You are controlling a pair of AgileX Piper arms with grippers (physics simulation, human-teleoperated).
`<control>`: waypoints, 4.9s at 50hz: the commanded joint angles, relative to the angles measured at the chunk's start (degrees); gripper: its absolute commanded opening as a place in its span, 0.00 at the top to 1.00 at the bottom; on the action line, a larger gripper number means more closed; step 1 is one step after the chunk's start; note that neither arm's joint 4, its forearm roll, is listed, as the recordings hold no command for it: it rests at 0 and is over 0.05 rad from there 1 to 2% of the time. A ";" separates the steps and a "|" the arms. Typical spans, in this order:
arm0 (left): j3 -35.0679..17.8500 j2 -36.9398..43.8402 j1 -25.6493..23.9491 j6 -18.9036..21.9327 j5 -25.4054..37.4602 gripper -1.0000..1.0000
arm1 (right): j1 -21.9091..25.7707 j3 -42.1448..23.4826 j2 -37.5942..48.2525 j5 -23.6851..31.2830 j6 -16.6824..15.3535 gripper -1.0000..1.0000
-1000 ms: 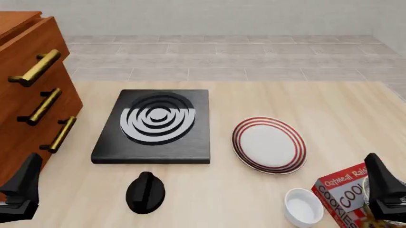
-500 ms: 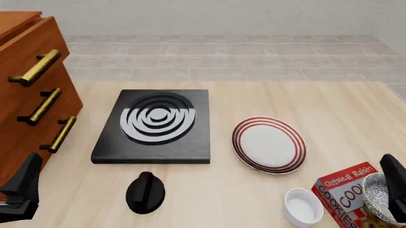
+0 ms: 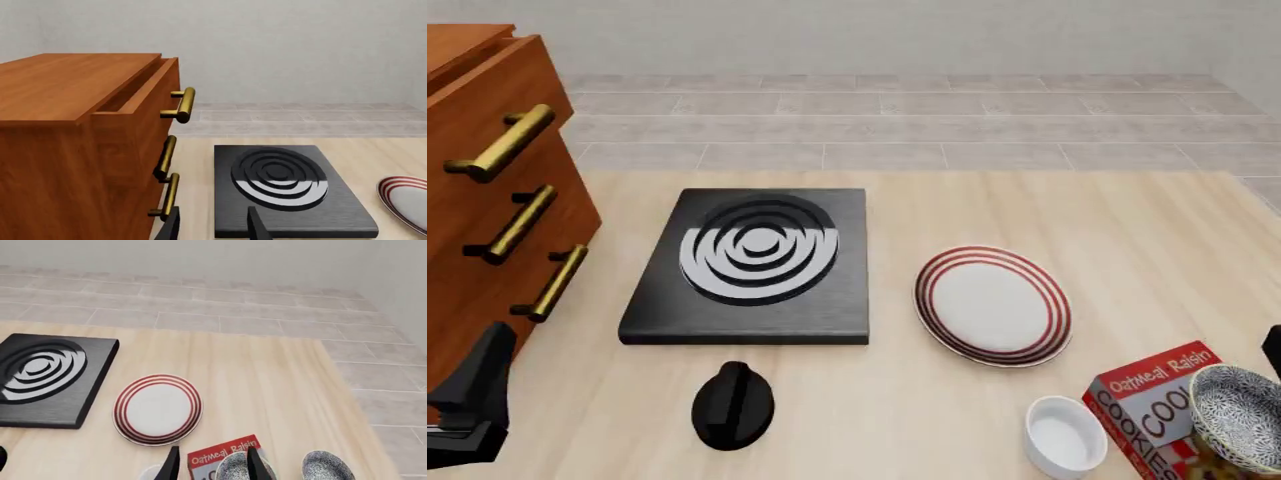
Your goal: Pick the akita bowl on the cookies box and place it on the plate.
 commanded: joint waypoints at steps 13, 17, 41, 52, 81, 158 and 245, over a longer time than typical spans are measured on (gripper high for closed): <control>0.00 0.00 0.00 0.00 0.00 0.00 | -3.90 -0.44 2.93 5.82 -4.93 0.00; 0.00 0.00 0.00 0.00 0.00 0.00 | -4.87 1.06 3.04 5.45 -4.86 0.00; 0.00 0.00 0.00 0.00 0.00 0.00 | -4.12 5.15 0.42 8.91 -3.75 0.00; 0.00 0.00 0.00 0.00 0.00 0.00 | -4.48 6.30 -2.70 12.74 -3.34 0.00; 0.00 0.00 0.00 0.00 0.00 0.00 | -8.65 8.02 -3.26 10.02 -4.44 0.00; 0.00 0.00 0.00 0.00 0.00 0.00 | -9.22 23.74 3.04 -10.73 -3.97 0.00; 0.00 0.00 0.00 0.00 0.00 0.00 | -9.19 25.91 19.59 -24.92 -1.96 0.00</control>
